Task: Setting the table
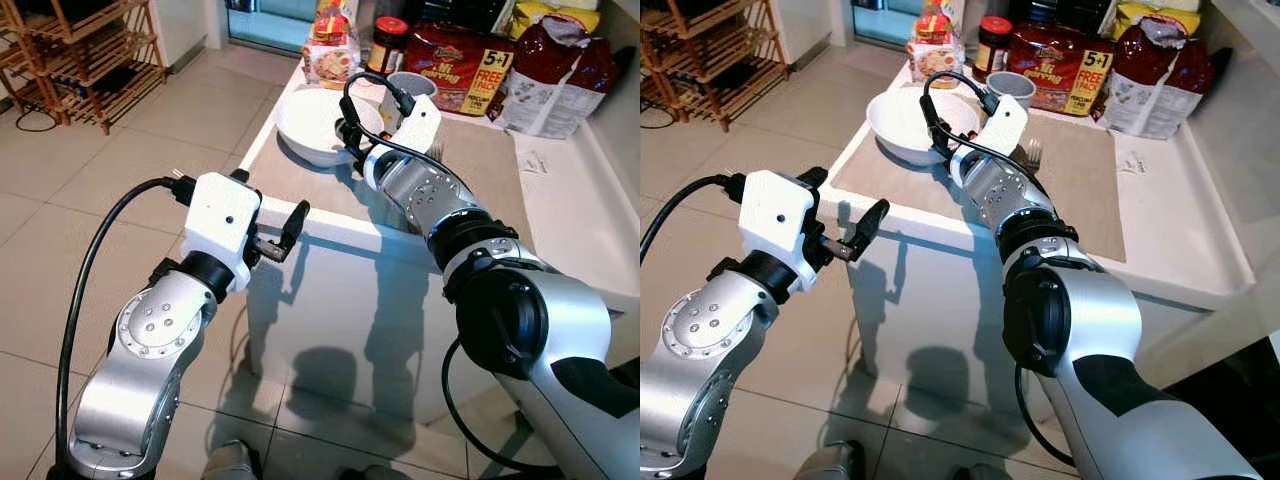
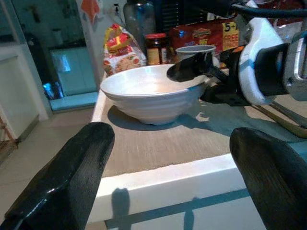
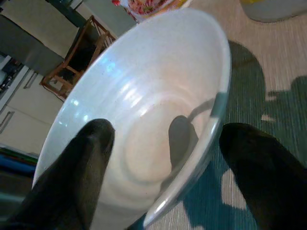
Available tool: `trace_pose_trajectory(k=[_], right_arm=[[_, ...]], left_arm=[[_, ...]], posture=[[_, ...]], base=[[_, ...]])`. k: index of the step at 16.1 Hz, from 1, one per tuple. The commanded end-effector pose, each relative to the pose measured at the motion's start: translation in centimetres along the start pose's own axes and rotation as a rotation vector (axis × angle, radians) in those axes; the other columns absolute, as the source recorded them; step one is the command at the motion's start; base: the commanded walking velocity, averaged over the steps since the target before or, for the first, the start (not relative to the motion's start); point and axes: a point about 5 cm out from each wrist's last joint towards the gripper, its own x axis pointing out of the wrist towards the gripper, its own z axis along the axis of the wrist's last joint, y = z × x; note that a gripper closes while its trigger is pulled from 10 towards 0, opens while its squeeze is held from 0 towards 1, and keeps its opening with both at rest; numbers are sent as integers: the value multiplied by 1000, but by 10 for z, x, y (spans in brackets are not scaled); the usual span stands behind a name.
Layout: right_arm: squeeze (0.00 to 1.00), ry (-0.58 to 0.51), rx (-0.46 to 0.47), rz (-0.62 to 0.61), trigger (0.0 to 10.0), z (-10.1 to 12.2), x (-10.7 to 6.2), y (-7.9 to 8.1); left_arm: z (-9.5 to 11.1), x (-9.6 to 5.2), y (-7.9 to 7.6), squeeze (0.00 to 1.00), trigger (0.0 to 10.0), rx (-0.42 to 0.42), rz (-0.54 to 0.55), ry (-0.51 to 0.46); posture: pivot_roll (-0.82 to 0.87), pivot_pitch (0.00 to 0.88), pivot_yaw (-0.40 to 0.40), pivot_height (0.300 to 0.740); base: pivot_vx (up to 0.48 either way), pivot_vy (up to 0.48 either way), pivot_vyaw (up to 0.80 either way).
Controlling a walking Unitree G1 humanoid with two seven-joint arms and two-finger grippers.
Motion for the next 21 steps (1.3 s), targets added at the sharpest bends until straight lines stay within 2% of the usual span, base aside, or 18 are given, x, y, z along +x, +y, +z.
trace_pose_trajectory(k=[1, 3, 4, 8, 16, 21], right_arm=[[0, 12, 26, -22, 0, 0, 0, -3], [0, 10, 54, -21, 0, 1, -1, -4], [0, 7, 202, -31, 0, 2, -1, -6], [0, 17, 180, -23, 0, 0, -1, -6], [0, 35, 195, -33, 0, -4, -1, -9], [0, -44, 221, 42, 0, 22, -5, -11]], left_arm=[[5, 0, -10, 0, 10000, -16, -62, -18], [5, 1, -12, 0, 10000, -15, -80, -16], [4, 2, -12, 0, 10000, -13, -77, -14], [3, 2, -12, 0, 10000, -8, -79, -5], [2, 0, -13, 0, 10000, -3, -85, 4], [0, 3, -6, 0, 10000, 12, -37, 10]], posture=[[101, 64, -128, 740], [96, 61, -120, 740], [96, 62, -120, 740], [96, 64, -121, 740], [97, 71, -119, 740], [85, 69, -116, 740]], base=[[0, 0, 0], [0, 0, 0], [0, 0, 0], [0, 0, 0], [0, 0, 0], [0, 0, 0]])
